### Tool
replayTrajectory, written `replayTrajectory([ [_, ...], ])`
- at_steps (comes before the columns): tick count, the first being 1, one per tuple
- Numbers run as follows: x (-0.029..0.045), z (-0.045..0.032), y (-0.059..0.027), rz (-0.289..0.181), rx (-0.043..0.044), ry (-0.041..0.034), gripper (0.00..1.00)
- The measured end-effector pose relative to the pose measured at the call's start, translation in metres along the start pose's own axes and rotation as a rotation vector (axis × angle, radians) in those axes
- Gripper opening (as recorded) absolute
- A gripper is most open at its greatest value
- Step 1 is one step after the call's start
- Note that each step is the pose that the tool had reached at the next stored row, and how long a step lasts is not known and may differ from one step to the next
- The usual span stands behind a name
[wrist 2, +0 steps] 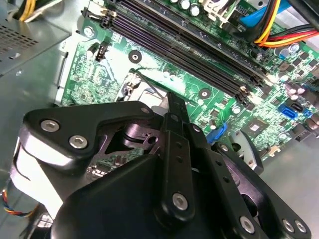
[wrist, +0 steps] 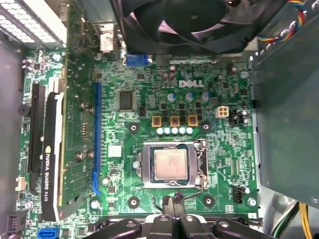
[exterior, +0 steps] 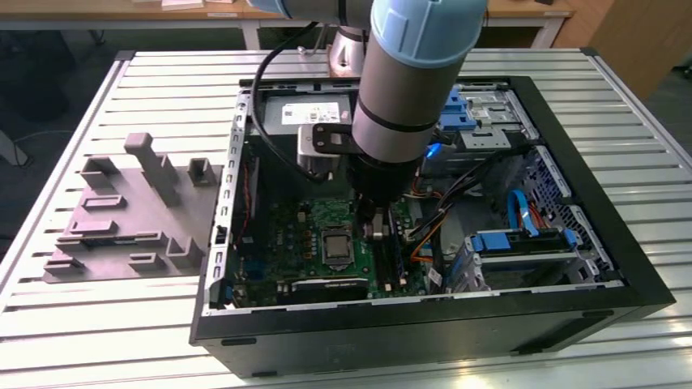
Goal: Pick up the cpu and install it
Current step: 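Install the first cpu locking lever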
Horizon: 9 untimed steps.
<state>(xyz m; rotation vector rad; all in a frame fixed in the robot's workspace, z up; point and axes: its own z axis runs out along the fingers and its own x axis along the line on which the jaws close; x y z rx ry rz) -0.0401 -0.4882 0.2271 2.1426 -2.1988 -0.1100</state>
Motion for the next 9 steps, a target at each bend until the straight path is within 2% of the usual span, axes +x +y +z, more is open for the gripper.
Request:
replayTrajectory([
  [9, 0.0039, 0.0047, -0.0006, -0.035, 0.0035, 0.0034, 0.11],
])
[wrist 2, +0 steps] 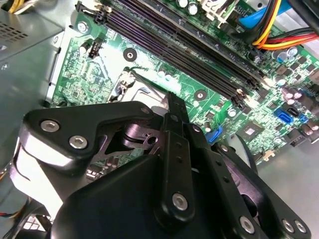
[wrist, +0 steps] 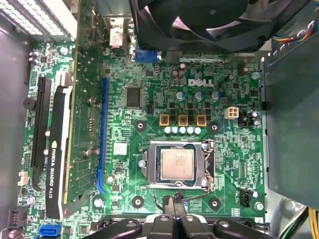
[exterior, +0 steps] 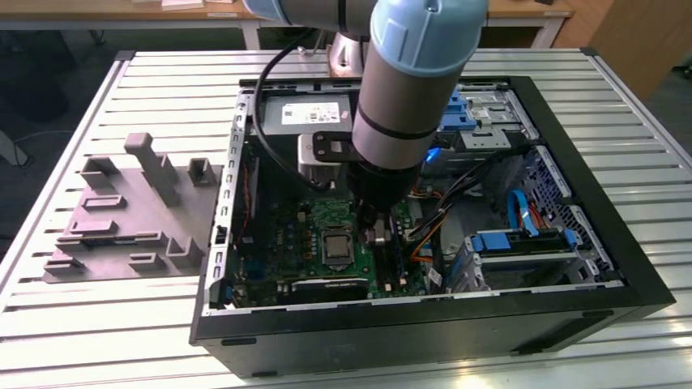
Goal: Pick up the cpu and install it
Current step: 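Install the first cpu locking lever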
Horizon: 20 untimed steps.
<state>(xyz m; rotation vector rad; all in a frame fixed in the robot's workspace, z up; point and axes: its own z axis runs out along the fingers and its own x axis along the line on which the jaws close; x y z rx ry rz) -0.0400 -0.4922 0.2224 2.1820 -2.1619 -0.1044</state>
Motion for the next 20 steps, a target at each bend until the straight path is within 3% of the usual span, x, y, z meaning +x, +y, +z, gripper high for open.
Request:
replayTrajectory([
  [4, 0.0003, 0.0011, 0.0005, -0.01, 0.0185, 0.0014, 0.11],
  [6, 0.0004, 0.002, 0.0009, -0.012, 0.0237, 0.0016, 0.11],
  [20, 0.0024, 0.0063, 0.0059, -0.036, 0.0356, 0.004, 0.11],
])
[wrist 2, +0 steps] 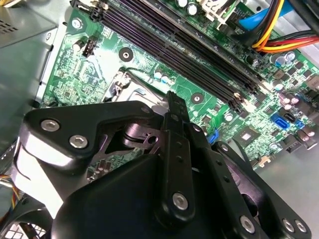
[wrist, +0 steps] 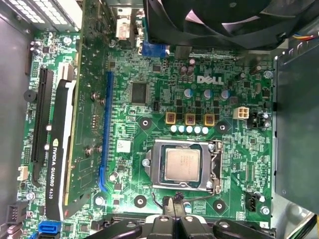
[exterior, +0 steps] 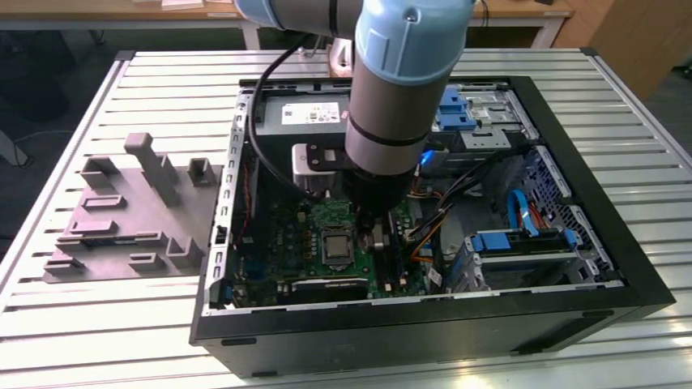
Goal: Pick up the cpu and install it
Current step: 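Install the first cpu locking lever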
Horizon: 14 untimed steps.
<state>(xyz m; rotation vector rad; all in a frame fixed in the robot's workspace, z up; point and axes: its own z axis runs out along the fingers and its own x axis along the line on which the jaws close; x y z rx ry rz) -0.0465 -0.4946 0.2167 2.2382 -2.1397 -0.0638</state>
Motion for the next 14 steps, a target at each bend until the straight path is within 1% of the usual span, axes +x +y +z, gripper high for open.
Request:
replayTrajectory([
  [7, 0.0026, 0.0035, 0.0011, -0.012, 0.0036, 0.0007, 0.11],
  [14, 0.0048, 0.0077, 0.0012, -0.023, 0.0051, 0.0015, 0.11],
])
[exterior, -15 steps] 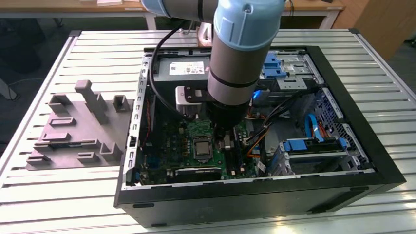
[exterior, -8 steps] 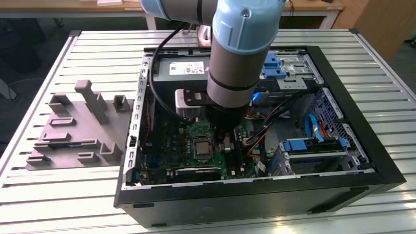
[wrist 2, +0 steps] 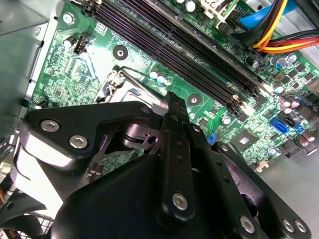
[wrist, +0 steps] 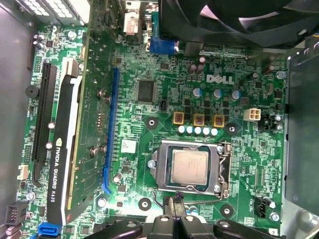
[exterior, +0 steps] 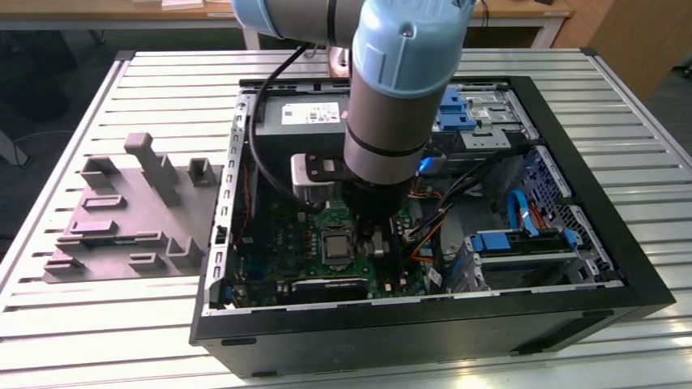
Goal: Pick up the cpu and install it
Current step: 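Install the first cpu locking lever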
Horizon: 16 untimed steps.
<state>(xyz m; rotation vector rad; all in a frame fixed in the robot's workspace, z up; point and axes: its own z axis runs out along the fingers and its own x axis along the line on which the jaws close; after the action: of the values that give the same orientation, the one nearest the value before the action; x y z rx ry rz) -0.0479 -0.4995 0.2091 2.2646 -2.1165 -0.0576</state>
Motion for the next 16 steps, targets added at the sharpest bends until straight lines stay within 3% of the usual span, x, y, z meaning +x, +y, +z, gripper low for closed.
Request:
replayTrajectory([
  [16, 0.0043, 0.0101, 0.0004, -0.023, 0.0049, 0.0017, 0.11],
])
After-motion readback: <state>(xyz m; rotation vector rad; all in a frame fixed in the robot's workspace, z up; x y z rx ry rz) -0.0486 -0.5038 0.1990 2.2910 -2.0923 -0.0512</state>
